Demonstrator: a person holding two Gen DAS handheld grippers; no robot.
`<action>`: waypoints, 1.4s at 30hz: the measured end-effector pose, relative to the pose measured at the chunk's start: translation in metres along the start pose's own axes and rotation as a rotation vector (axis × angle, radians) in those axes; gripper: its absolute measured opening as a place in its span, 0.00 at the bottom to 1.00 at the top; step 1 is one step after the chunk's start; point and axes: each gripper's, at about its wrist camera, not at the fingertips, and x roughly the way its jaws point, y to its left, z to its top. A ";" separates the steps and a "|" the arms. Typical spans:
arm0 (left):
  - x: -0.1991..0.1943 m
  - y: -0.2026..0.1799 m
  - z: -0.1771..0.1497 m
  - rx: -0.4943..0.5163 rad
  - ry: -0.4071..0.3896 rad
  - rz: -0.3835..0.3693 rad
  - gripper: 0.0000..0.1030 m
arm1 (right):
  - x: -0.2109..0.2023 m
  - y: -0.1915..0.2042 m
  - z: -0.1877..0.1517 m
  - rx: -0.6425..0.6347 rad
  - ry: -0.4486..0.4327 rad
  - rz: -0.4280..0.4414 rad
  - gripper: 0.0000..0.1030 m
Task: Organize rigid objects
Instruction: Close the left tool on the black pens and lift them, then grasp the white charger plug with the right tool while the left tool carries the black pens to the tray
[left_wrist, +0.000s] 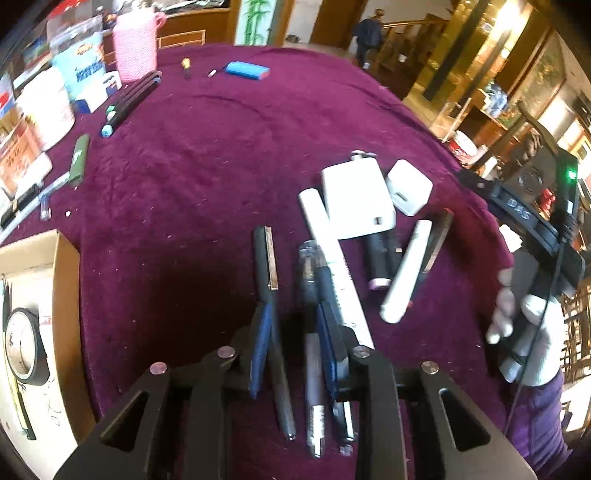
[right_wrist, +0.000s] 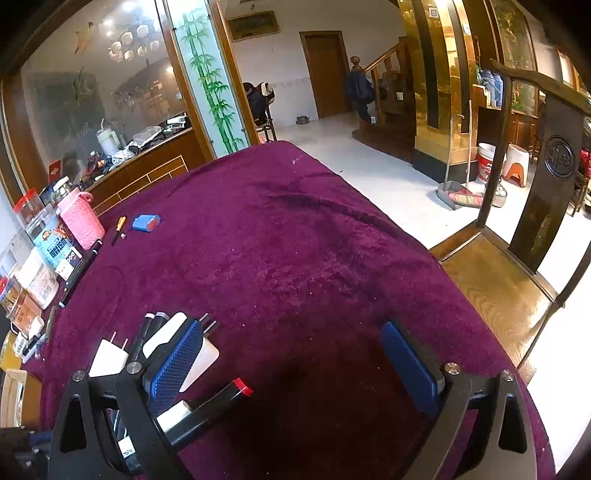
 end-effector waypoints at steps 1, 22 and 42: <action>0.004 -0.001 0.000 0.017 0.011 0.030 0.24 | 0.001 0.000 0.000 0.000 0.001 0.000 0.96; 0.011 -0.023 -0.010 0.185 -0.099 0.230 0.13 | 0.005 0.001 -0.003 -0.001 0.024 0.005 0.96; -0.115 0.016 -0.076 -0.087 -0.419 -0.141 0.13 | 0.015 -0.026 -0.004 0.157 0.107 0.125 0.95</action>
